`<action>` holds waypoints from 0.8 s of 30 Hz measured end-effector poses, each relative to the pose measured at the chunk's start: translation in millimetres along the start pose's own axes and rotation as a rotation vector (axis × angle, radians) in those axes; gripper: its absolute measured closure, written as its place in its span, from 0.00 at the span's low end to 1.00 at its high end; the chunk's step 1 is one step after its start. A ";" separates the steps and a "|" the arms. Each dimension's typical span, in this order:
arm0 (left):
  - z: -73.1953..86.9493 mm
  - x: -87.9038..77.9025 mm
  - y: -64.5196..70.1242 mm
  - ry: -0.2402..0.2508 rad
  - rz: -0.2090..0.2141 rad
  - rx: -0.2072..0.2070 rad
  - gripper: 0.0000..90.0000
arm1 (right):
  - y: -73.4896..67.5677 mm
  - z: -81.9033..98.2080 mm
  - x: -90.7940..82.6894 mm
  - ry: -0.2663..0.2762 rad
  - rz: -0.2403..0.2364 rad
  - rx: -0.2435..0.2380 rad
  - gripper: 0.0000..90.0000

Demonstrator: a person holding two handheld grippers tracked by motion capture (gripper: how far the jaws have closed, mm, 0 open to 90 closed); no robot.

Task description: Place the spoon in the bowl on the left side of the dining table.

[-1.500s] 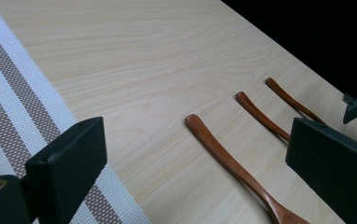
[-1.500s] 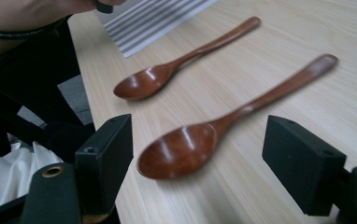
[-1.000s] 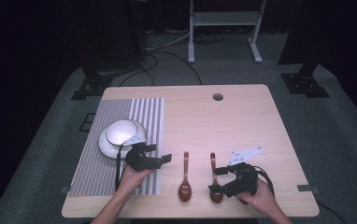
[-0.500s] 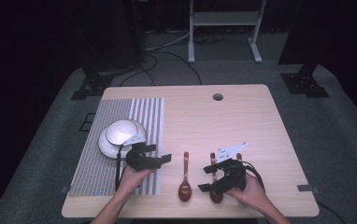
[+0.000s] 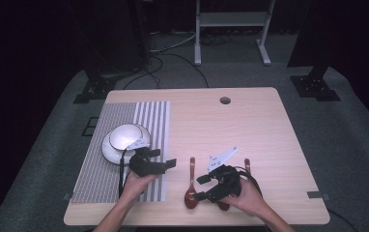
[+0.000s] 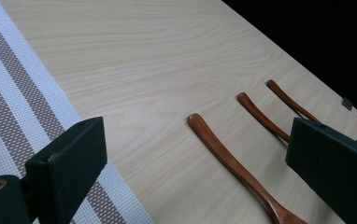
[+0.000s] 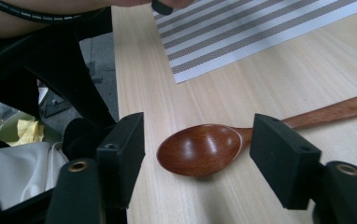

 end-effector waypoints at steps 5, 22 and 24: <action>0.7 0.8 -1.1 -0.004 0.000 -0.008 0.05 | -1.8 1.9 9.8 -0.022 -0.015 -0.017 0.56; 2.8 2.6 -1.2 -0.012 0.004 -0.029 0.05 | -9.6 14.5 34.8 -0.115 -0.054 -0.066 0.90; 2.7 2.5 -1.3 -0.012 0.004 -0.029 0.05 | -10.4 16.2 37.8 -0.129 -0.054 -0.070 0.90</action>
Point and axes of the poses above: each handheld gripper's, and its own axes: x roughly forward along the jaws, z roughly out of its underside, y roughly to its right, the point moved 6 cm from there along x, roughly forward along the jaws, and after that the axes turned 12 degrees about -x, right-handed, at the moved point
